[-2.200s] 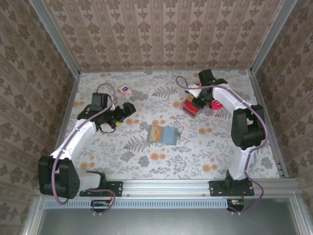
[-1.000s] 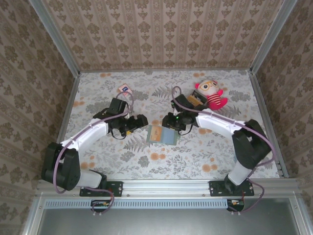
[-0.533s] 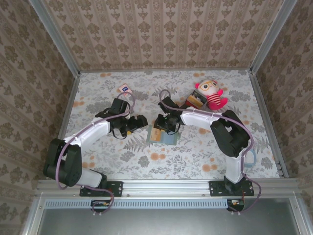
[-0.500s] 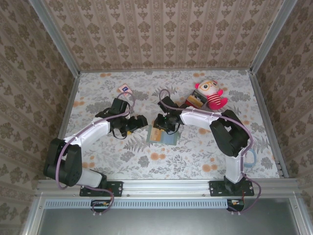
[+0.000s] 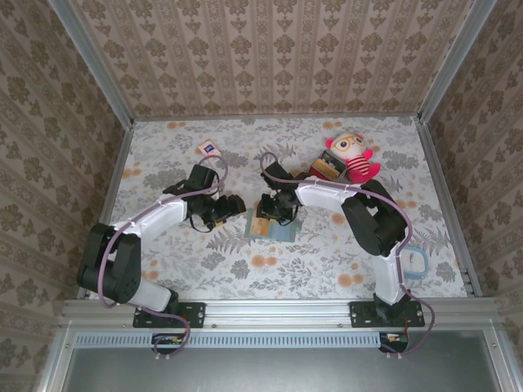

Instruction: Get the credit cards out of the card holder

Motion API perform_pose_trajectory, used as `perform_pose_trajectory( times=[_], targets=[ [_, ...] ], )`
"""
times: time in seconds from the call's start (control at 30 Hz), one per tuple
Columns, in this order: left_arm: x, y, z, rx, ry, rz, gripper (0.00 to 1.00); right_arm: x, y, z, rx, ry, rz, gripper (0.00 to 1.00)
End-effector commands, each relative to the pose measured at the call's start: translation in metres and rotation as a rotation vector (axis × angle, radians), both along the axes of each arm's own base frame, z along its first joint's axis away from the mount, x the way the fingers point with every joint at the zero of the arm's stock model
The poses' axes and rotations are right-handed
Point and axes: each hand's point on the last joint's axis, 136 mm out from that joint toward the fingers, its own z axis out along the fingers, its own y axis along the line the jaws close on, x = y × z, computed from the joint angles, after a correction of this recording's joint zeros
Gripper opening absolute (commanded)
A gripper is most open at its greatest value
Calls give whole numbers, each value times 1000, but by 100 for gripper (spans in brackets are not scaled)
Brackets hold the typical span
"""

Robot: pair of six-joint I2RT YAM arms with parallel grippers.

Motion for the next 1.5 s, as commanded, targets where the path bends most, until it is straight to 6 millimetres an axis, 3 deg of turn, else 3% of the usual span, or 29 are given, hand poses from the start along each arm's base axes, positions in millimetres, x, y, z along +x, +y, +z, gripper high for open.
perform_pose_trajectory(
  times=[0.0, 0.3, 0.47, 0.67, 1.0, 1.47],
  targets=[
    [-1, -7, -3, -39, 12, -8, 69, -13, 5, -6, 24, 32, 116, 35],
    [4, -22, -6, -82, 22, -33, 44, 1, -5, 31, 87, -73, 80, 34],
    [1, -40, -11, -85, 36, -83, 28, -3, -18, 23, 73, -72, -13, 28],
    [4, -44, -19, -72, 50, -89, 17, -9, -15, 9, 95, -25, -23, 22],
    [12, -46, -28, -119, 69, -76, 11, -14, -8, 3, 126, -7, 27, 18],
    [9, -45, -45, -78, 99, -102, 7, -19, -16, -7, 83, 9, 28, 17]
  ],
)
